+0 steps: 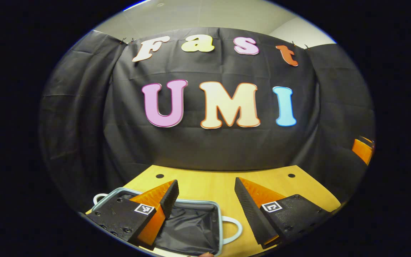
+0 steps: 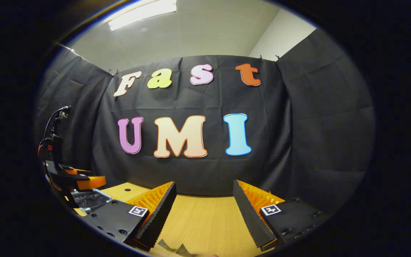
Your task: First open the suitcase, pack the skin care products into it, and then close the suitcase.
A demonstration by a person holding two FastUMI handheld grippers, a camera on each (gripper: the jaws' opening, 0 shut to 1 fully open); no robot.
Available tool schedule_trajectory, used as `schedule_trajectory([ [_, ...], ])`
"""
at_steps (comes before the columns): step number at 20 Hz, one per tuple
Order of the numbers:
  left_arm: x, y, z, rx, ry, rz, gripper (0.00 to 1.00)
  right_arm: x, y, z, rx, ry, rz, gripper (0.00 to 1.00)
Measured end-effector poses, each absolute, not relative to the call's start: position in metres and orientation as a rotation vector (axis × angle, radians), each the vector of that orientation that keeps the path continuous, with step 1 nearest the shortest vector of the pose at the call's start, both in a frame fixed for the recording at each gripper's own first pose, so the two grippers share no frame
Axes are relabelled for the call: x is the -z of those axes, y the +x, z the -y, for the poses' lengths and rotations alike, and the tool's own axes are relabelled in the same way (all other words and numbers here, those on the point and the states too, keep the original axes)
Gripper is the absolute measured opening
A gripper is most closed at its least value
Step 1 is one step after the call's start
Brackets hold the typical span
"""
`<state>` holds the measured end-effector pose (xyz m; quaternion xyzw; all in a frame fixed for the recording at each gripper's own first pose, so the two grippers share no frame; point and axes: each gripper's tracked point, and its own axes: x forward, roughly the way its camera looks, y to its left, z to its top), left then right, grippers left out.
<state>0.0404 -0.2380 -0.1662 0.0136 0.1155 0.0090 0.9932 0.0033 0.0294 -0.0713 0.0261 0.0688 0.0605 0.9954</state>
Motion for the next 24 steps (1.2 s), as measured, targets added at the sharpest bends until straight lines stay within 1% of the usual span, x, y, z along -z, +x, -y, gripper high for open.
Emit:
schedule_trajectory([
  [1,0.173,0.038,0.251,0.002,0.021,-0.245,0.93,0.073,0.002,-0.027,-0.131,0.047,-0.14,0.98],
  [6,0.23,0.024,0.319,0.121,0.014,-0.352,0.93,0.087,-0.008,-0.018,-0.161,0.042,-0.165,0.98],
  [12,0.287,0.006,0.381,0.251,0.04,-0.457,0.93,0.108,-0.013,-0.001,-0.169,0.032,-0.227,0.98],
  [16,0.331,-0.006,0.403,0.289,0.039,-0.539,0.93,0.118,-0.018,0.002,-0.183,0.005,-0.251,0.99],
  [18,0.354,-0.013,0.413,0.308,0.024,-0.591,0.91,0.122,-0.02,0.005,-0.184,-0.007,-0.259,0.99],
  [22,0.391,-0.022,0.419,0.302,-0.008,-0.652,0.84,0.131,-0.029,0.006,-0.193,-0.014,-0.283,1.0],
  [24,0.416,-0.023,0.416,0.283,-0.021,-0.699,0.78,0.137,-0.034,0.005,-0.198,-0.007,-0.294,0.99],
])
